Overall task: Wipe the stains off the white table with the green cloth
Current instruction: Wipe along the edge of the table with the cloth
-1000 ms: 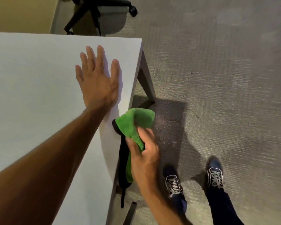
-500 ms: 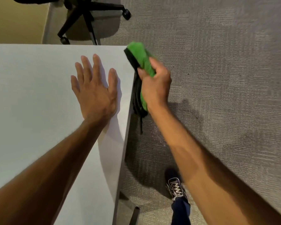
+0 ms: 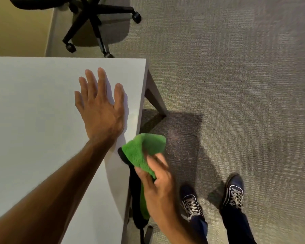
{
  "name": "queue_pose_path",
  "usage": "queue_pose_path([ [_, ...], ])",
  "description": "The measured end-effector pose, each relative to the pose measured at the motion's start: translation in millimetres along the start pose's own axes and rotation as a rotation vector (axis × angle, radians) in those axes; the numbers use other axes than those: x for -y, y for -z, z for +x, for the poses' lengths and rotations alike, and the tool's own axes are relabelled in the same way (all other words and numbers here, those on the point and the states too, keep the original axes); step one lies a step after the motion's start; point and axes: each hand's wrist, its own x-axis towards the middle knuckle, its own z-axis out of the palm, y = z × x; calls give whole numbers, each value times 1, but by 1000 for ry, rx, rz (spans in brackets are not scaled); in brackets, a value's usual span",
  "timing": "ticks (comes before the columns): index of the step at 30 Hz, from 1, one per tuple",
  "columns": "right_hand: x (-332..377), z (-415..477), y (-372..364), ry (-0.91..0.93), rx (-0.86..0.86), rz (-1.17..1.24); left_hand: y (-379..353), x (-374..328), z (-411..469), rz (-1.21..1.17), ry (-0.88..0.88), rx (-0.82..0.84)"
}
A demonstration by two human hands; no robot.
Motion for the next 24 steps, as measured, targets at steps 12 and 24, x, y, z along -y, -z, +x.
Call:
queue_pose_path([
  [12, 76, 191, 9, 189, -300, -11, -2, 5, 1, -2, 0, -18],
  [24, 2, 24, -2, 106, -89, -11, -1, 2, -1, -21, -2, 4],
])
